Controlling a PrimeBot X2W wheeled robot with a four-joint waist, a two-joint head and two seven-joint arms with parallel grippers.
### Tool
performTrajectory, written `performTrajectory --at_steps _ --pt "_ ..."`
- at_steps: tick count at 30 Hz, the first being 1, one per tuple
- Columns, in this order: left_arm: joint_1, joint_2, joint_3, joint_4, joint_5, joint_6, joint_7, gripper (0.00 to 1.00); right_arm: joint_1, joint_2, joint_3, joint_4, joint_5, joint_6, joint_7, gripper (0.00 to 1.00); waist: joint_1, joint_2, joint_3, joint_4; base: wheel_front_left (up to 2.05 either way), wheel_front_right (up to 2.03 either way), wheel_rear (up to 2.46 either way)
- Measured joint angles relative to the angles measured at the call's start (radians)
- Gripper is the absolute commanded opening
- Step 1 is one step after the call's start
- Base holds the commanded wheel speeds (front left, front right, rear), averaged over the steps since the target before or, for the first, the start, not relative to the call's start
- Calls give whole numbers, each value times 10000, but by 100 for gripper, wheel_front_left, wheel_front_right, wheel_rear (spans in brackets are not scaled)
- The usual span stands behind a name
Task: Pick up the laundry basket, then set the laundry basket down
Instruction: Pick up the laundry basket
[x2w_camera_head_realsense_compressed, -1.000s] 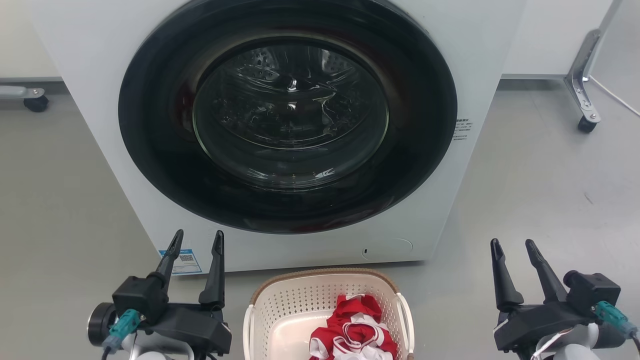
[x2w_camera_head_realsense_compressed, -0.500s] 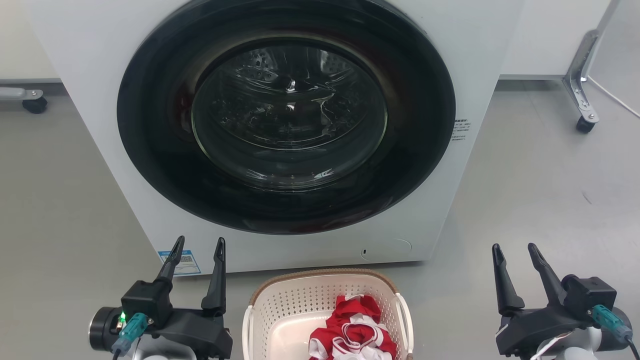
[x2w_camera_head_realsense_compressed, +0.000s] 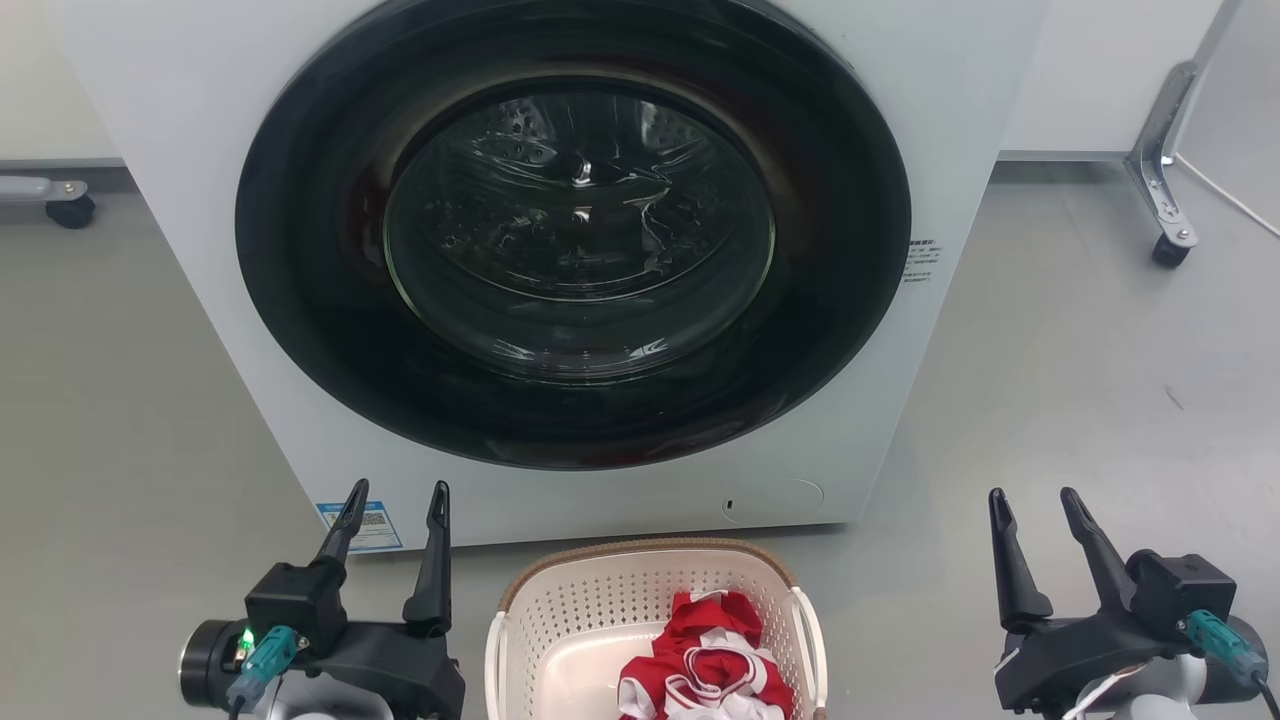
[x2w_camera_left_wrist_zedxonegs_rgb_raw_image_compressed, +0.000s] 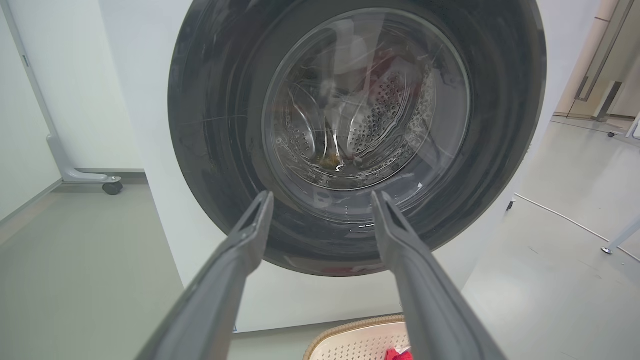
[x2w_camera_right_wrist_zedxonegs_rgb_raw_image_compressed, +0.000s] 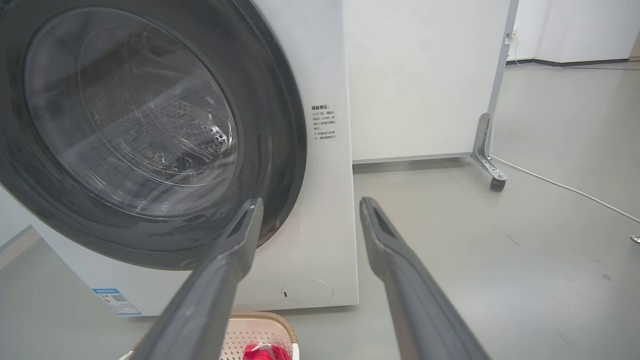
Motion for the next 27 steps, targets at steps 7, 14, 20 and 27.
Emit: performTrajectory --at_steps 7,14,20,27 --pt "0 0 -2 15 2 0 0 100 -10 65 -6 6 -88 17 2 100 0 0 -10 17 0 0 0" --pt "0 -8 10 29 2 8 0 100 -27 100 -54 -12 -148 94 0 100 0 0 -24 41 0 0 0" --pt "0 -27 40 25 2 17 -2 100 -26 119 -81 -107 -180 153 0 100 -1 0 -6 61 0 0 0" --pt "6 -59 48 -205 33 54 -4 100 -15 123 -161 -456 -242 178 0 100 0 0 252 84 0 0 0"
